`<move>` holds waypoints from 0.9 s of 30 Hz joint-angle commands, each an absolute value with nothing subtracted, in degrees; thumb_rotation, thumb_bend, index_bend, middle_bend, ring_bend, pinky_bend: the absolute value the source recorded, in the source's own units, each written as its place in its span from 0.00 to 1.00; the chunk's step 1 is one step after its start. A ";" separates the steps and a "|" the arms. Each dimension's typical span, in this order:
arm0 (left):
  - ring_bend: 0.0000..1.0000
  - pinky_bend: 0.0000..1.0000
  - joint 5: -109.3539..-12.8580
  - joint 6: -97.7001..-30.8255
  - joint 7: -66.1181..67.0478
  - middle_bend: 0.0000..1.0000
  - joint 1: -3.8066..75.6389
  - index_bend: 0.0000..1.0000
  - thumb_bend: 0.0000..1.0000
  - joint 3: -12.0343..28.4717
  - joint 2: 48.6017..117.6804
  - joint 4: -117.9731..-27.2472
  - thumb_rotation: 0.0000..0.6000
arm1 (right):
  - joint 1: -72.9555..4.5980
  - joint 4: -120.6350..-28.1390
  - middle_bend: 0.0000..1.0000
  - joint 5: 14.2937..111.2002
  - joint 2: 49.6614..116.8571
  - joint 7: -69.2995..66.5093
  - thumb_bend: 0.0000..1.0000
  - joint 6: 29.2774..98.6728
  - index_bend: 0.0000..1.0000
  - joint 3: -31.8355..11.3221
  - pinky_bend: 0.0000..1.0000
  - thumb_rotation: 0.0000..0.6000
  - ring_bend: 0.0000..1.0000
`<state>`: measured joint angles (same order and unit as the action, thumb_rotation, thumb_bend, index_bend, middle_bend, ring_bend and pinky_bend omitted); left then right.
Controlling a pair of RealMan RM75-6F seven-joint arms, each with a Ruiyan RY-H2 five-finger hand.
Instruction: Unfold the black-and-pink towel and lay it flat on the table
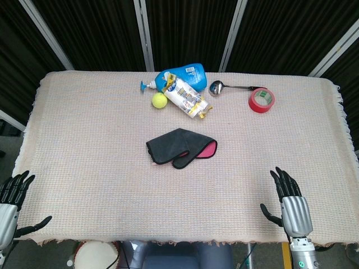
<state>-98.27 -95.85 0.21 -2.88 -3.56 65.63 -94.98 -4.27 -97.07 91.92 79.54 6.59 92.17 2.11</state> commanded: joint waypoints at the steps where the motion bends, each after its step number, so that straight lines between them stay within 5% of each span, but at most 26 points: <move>1: 0.00 0.01 -98.40 -95.75 0.31 0.00 -2.79 0.00 0.05 -3.53 65.78 -94.87 1.00 | -4.12 -96.95 0.01 92.08 79.57 6.65 0.31 92.19 0.00 1.92 0.11 1.00 0.00; 21: 0.00 0.01 -99.23 -91.74 2.91 0.00 -0.64 0.03 0.05 -3.59 67.84 -96.22 1.00 | -3.11 -97.14 0.01 92.23 78.69 5.49 0.31 92.49 0.00 0.34 0.11 1.00 0.00; 27: 0.00 0.01 -98.14 -86.71 8.96 0.00 3.64 0.05 0.07 -0.24 70.83 -99.18 1.00 | -3.06 -96.47 0.01 91.83 78.95 5.26 0.31 91.81 0.00 -0.01 0.11 1.00 0.00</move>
<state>-98.91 -88.80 6.73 1.91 -1.68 69.51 -98.08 -3.06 -96.48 91.85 78.94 5.26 91.82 0.00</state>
